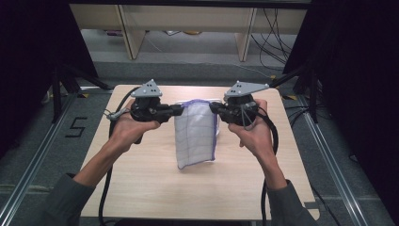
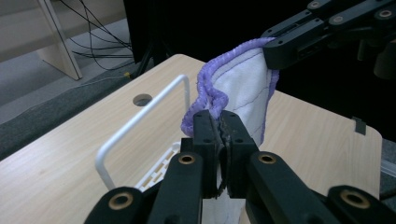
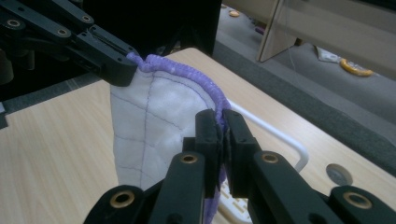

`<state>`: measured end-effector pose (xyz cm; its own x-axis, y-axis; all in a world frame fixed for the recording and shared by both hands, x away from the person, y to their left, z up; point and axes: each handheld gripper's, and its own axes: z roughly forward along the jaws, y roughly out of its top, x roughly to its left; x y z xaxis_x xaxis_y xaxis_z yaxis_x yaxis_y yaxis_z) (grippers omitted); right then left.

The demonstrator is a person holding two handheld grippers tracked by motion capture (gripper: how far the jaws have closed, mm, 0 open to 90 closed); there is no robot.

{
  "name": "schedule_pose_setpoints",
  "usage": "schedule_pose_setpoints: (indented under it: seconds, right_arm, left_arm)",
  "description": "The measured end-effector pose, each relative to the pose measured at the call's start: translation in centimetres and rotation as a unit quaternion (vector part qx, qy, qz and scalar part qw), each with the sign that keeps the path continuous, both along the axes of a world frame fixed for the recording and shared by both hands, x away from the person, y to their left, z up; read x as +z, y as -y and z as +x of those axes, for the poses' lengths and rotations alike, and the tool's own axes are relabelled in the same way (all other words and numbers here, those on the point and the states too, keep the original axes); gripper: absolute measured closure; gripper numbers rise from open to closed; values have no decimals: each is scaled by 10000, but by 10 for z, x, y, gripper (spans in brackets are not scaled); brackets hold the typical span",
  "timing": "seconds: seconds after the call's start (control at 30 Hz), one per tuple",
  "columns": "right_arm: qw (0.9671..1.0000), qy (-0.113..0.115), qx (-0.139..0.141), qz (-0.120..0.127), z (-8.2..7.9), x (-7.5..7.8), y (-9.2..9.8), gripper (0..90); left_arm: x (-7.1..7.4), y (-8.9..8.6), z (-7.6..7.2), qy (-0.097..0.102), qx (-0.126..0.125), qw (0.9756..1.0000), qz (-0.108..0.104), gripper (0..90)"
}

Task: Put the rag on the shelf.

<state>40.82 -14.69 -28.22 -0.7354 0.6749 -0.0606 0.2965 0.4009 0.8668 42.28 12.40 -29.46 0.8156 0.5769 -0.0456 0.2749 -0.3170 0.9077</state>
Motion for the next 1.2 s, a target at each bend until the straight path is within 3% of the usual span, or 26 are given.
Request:
schedule_pose_setpoints:
  seconds: [0.1,0.13,0.47,0.73,0.97,1.2]
  right_arm:
    - [9999,-44,-94,26,6,9,-1,863]
    - [9999,111,3,-43,10,11,0,863]
    - [9996,185,-201,90,33,37,1,863]
    - [9993,213,-293,137,52,43,3,863]
    - [9986,230,-383,296,65,50,2,863]
    - [9980,246,-493,323,88,58,-1,862]
  left_arm:
    - [8,0,8,51,74,10000,-18,856]
    - [14,0,12,63,137,9999,-16,857]
    - [31,2,29,172,283,9993,-182,857]
    - [40,4,48,129,427,9988,-208,856]
    - [55,4,61,207,593,9980,-97,857]
    - [59,4,80,120,757,9968,-235,856]
